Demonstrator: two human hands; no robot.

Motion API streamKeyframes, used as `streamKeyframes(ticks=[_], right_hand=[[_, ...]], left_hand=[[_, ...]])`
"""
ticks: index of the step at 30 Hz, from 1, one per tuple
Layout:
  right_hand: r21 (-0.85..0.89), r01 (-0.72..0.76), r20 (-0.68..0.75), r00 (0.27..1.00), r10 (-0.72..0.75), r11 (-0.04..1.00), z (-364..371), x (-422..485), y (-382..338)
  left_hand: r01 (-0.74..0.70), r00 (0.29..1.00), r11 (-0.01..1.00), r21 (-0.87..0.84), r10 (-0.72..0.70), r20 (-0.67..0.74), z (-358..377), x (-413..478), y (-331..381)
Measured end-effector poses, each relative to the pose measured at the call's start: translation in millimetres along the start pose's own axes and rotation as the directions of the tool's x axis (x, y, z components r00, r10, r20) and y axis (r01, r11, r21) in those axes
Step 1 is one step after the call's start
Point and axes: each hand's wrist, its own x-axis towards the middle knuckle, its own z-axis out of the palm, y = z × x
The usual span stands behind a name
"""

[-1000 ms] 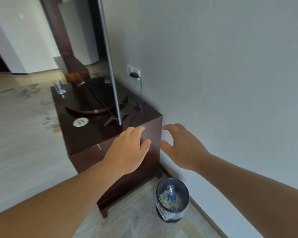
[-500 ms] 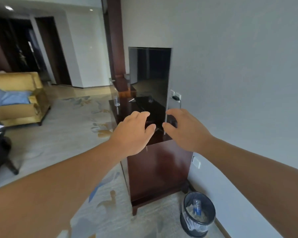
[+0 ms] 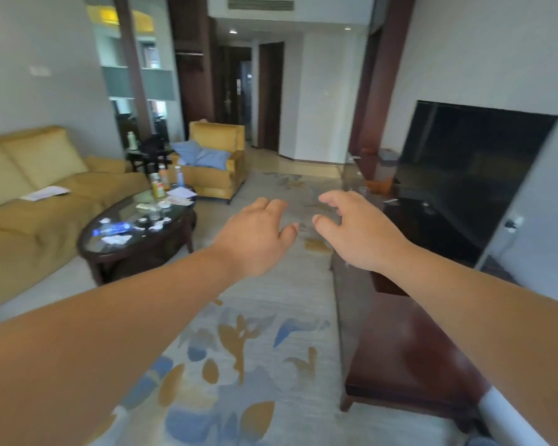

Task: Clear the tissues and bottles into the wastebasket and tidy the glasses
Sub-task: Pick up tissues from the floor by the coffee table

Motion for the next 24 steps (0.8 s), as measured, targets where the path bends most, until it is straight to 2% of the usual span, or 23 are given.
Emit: streamKeyframes(ticks=[7,14,24], right_hand=[[0.139,0.21,0.075,0.972,-0.222,0.968,58.7,73.3,-59.7],[0.286,0.339,0.179,0.9,-0.398,0.896,124.3,118.2,-99.4],[0.389,0.409,0.292,0.795,-0.531,0.826,224.8,164.6,-202.9]], left_hand=[[0.273,0.959,0.956,0.108,-0.26,-0.115,-39.7,-14.8,-85.4],[0.546,0.834,0.823,0.159,-0.515,-0.197,-54.4,-40.6,-149.3],[0.704,0.71,0.683,0.195,-0.667,-0.227,-82.6,-79.3,-268.8]])
